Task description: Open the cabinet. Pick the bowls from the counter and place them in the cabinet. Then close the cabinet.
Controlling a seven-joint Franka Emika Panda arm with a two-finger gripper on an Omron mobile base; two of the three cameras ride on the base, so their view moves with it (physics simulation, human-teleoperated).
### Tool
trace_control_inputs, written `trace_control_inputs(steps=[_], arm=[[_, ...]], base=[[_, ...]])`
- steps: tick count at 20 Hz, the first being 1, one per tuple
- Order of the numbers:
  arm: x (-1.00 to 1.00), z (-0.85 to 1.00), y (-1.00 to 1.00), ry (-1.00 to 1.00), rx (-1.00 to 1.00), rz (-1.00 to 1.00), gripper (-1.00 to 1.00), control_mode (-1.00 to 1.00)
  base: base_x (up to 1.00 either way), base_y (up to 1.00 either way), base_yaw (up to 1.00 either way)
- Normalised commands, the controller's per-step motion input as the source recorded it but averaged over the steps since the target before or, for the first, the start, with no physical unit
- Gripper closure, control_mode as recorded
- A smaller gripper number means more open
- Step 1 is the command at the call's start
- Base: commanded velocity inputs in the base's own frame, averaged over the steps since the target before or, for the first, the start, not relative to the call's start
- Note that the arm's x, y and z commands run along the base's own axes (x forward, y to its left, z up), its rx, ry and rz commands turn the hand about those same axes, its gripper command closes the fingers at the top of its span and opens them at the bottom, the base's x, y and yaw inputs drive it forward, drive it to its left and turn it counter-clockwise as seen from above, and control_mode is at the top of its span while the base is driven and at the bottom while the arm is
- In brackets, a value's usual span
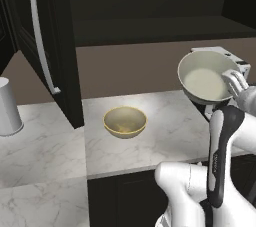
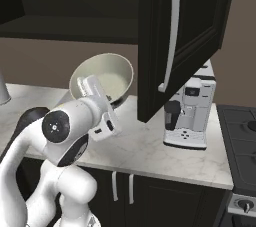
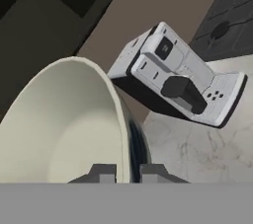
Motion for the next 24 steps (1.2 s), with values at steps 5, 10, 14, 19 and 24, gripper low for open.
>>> trace_control_inputs(steps=[5,10,14,19,24], arm=[[-0.36,0.66,0.0,-0.07,0.0,-0.03,1.0,-1.0],[0.0,0.62,-0.05,-0.11,0.0,-0.06,1.0,-1.0],[0.07,0.65,-0.05,-0.1,-0.02,-0.04,1.0,-1.0],[0.09,0.68,-0.17,-0.1,0.0,-0.02,1.0,-1.0],[0.2,0.66,-0.12,-0.07,0.0,-0.01,1.0,-1.0]], base=[[0.0,0.0,0.0],[0.0,0.0,0.0],[0.0,0.0,0.0],[0.0,0.0,0.0],[0.0,0.0,0.0]])
